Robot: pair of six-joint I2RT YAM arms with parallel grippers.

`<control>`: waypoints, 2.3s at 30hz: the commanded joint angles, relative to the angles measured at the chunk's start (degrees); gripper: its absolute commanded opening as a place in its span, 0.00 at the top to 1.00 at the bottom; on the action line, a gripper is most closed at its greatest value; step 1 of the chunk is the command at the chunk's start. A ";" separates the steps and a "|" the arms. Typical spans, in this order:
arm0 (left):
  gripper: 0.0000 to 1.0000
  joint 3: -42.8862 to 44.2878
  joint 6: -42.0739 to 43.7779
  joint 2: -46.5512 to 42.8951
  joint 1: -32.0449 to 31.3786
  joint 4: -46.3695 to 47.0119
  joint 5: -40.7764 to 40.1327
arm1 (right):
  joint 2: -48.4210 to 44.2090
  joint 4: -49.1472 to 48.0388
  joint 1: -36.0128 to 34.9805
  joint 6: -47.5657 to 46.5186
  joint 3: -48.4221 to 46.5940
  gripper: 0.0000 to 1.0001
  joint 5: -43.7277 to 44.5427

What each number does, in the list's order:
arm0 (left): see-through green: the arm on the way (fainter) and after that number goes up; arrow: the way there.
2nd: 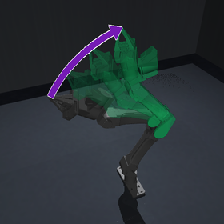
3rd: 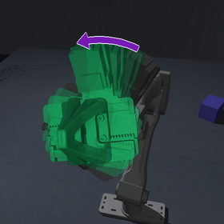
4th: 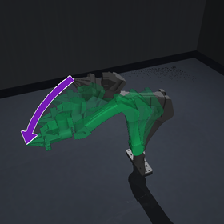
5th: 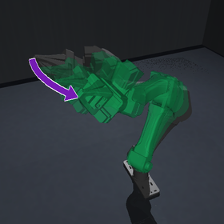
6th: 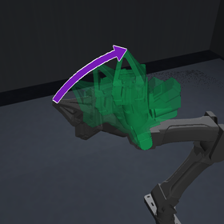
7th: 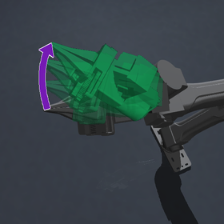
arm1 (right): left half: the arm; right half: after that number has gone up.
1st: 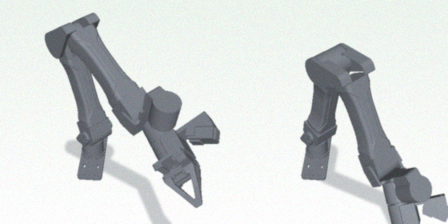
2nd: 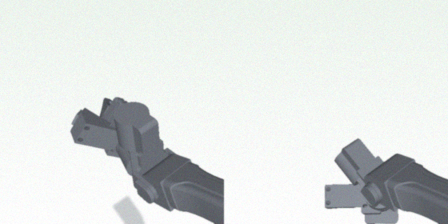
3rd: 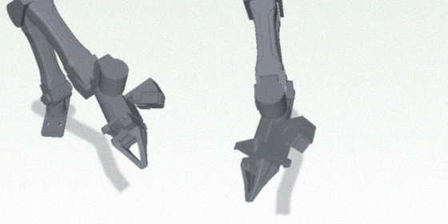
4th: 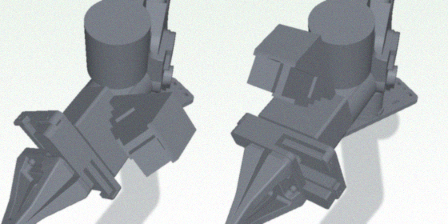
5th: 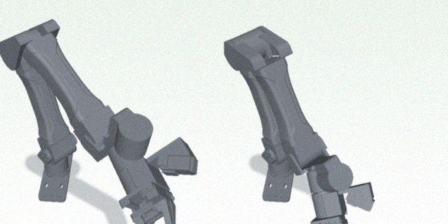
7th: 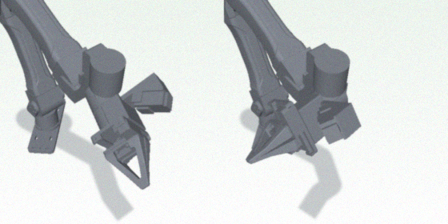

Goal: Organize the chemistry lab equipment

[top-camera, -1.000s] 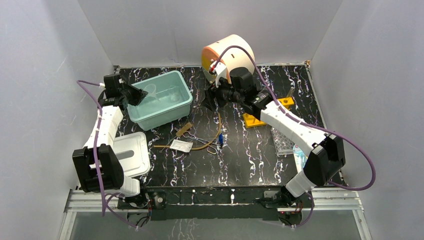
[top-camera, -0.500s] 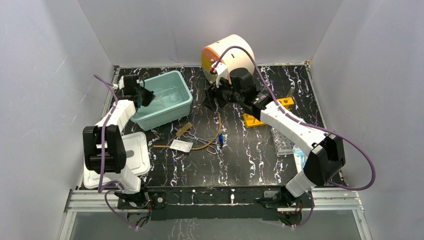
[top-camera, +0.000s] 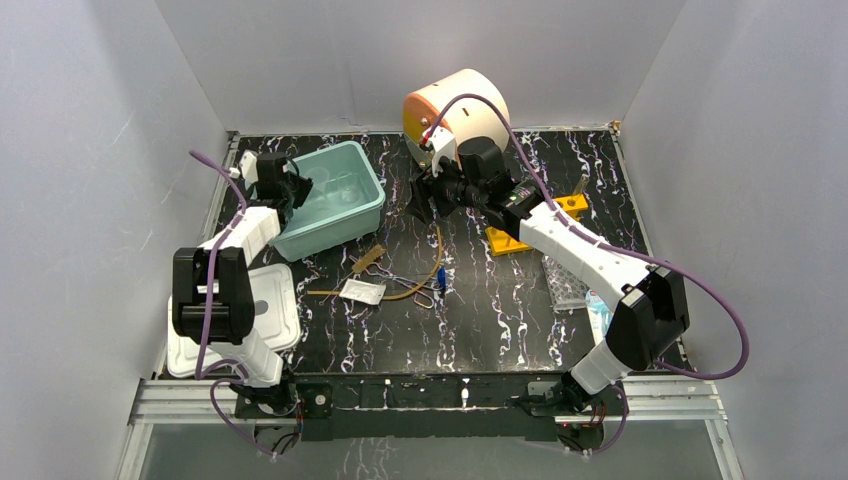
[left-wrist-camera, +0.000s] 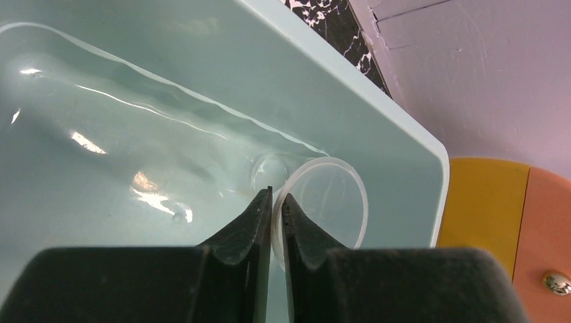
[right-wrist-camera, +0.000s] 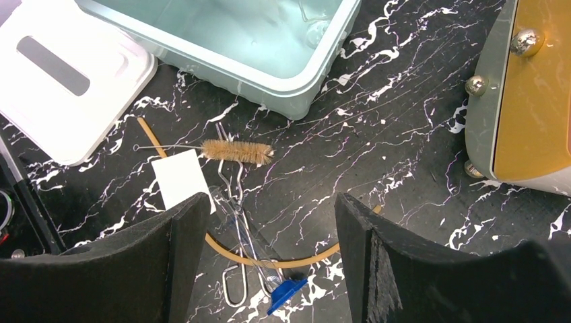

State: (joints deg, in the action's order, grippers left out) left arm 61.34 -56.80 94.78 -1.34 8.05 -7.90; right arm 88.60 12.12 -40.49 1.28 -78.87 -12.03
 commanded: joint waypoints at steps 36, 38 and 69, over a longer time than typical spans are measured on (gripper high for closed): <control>0.20 12.17 21.27 -20.85 0.81 -28.19 26.90 | 4.30 11.36 -2.23 9.86 -0.12 0.23 8.76; 0.19 10.83 23.02 -23.73 -1.65 -28.24 28.99 | 4.74 12.24 -2.37 13.15 1.42 0.22 10.75; 0.19 -0.21 17.69 -28.87 -14.55 -28.40 25.37 | 13.70 16.33 -2.67 40.55 9.80 0.64 15.77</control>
State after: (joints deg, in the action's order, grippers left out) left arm 62.13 -38.22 68.58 -15.31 -19.99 17.02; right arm 101.58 30.35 -42.94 40.47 -70.26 4.86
